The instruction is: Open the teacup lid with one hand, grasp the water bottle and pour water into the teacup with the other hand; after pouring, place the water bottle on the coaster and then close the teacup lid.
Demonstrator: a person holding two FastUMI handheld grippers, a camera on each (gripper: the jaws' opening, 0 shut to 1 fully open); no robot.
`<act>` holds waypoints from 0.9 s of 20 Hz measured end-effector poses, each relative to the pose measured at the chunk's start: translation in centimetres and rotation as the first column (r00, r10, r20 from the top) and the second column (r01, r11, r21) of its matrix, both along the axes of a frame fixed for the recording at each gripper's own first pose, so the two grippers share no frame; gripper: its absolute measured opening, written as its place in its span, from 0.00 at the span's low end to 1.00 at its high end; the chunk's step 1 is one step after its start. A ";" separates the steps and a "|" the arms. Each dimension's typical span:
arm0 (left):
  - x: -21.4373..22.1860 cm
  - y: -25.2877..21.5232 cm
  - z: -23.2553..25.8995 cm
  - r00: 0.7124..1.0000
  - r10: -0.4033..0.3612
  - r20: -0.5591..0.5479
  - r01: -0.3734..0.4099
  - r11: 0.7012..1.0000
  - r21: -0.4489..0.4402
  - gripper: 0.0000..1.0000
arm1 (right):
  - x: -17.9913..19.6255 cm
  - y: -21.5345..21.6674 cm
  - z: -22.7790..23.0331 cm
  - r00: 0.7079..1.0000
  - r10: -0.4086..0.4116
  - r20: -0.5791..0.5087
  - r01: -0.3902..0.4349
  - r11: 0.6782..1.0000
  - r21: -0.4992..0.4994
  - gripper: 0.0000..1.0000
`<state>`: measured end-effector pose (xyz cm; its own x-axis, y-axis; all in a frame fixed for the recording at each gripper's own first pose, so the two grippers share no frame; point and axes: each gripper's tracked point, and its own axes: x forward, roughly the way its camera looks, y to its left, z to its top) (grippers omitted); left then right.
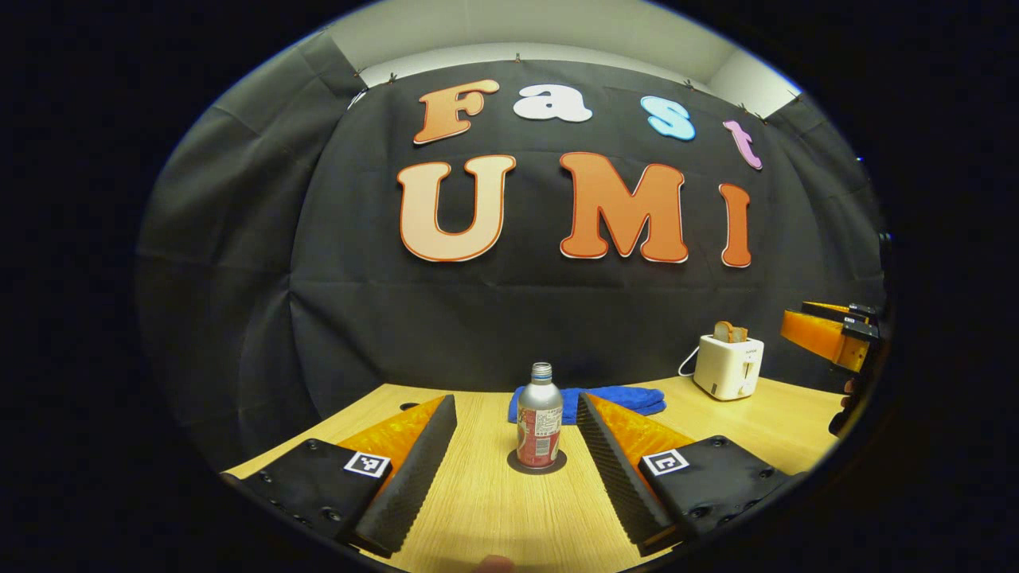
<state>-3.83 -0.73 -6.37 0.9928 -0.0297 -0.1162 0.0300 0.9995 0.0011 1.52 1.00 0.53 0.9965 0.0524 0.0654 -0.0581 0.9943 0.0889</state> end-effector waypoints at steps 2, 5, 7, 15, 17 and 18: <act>-0.6 0.5 0.8 1.000 0.015 0.019 -0.016 1.000 0.013 0.99 | -0.2 0.2 0.0 1.000 -0.003 0.002 0.004 1.000 -0.005 0.84; -1.5 1.1 1.3 0.998 0.032 0.059 -0.033 0.999 0.021 1.00 | -0.8 0.5 -0.1 1.000 -0.009 0.009 0.009 1.000 -0.026 0.84; -1.7 1.2 0.9 0.997 0.036 0.069 -0.038 0.999 0.022 0.99 | -1.0 0.5 -0.5 1.000 -0.019 0.010 0.020 0.999 -0.044 0.84; -1.4 2.6 -1.6 0.995 0.086 0.051 -0.087 0.996 0.032 0.99 | -1.8 0.3 -1.3 1.000 -0.025 -0.009 0.025 0.999 -0.021 0.84; -1.2 3.2 -2.1 0.994 0.104 0.047 -0.105 0.994 0.035 0.99 | -1.7 0.2 -1.5 0.999 -0.028 -0.017 0.028 0.999 -0.023 0.84; -1.1 3.3 -2.2 0.993 0.109 0.045 -0.110 0.993 0.033 1.00 | -1.7 0.3 -1.7 0.999 -0.027 -0.019 0.026 0.999 -0.022 0.84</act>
<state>-4.93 2.58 -8.54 0.9940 0.0826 -0.0719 -0.0802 0.9961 0.0356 -0.19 1.33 -1.14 0.9986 0.0273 0.0449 -0.0303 0.9972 0.0681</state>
